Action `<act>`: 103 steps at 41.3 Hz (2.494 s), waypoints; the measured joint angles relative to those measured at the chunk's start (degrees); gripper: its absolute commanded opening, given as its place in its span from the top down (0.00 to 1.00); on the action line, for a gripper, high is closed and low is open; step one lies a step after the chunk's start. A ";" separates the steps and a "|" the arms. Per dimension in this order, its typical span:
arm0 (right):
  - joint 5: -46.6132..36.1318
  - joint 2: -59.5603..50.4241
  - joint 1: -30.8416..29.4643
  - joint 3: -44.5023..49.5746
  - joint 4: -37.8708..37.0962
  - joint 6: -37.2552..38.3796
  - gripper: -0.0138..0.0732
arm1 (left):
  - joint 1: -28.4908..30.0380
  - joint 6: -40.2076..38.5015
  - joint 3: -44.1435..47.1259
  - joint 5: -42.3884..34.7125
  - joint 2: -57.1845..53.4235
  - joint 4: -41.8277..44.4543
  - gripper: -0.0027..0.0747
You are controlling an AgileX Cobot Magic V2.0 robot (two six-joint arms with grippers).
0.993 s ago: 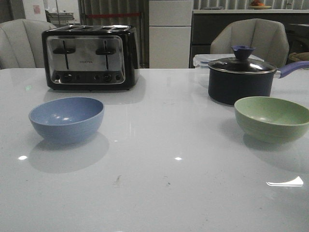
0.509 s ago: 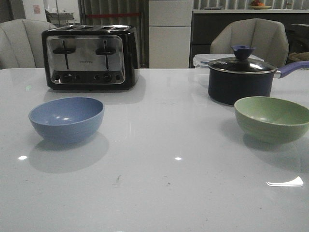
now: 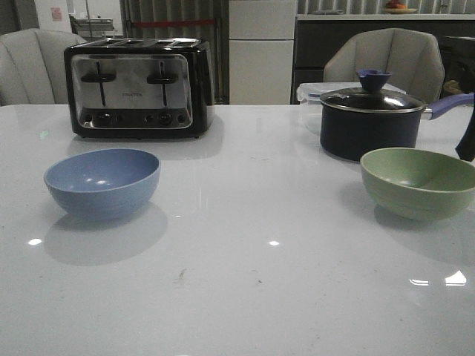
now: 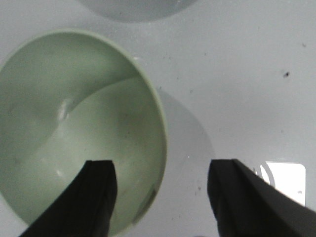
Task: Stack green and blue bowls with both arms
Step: 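Lower the right gripper onto the rim of the pale green bowl and grasp, then lift the green bowl and carry it toward the table center, set it down, then open the right gripper and withdraw it upward away from the bowl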
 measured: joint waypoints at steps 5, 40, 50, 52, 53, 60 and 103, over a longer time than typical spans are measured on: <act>0.12 4.12 0.00 -3.38 0.25 -0.03 0.27 | 0.00 0.00 0.00 0.00 0.00 0.00 0.29; 5.97 6.49 2.91 -8.14 -0.04 -2.29 0.77 | 0.00 0.00 0.00 -0.05 0.00 0.00 0.29; 6.85 4.24 16.85 -11.73 -2.60 -2.50 0.77 | 0.00 0.00 0.00 -0.05 0.00 0.00 0.29; 6.31 4.35 20.34 -11.88 -3.60 -2.50 0.77 | 0.00 0.00 0.00 -0.05 0.00 0.00 0.28; 6.04 4.49 21.80 -11.88 -4.06 -2.50 0.78 | 0.00 0.00 0.00 -0.05 0.00 0.00 0.29; 4.03 6.74 31.77 -11.88 -8.65 0.10 0.81 | 0.00 0.00 0.00 -0.05 0.00 0.00 0.29; -4.96 -11.92 37.71 -0.79 -11.60 2.63 0.35 | 0.00 0.00 0.00 -0.05 0.00 0.00 0.29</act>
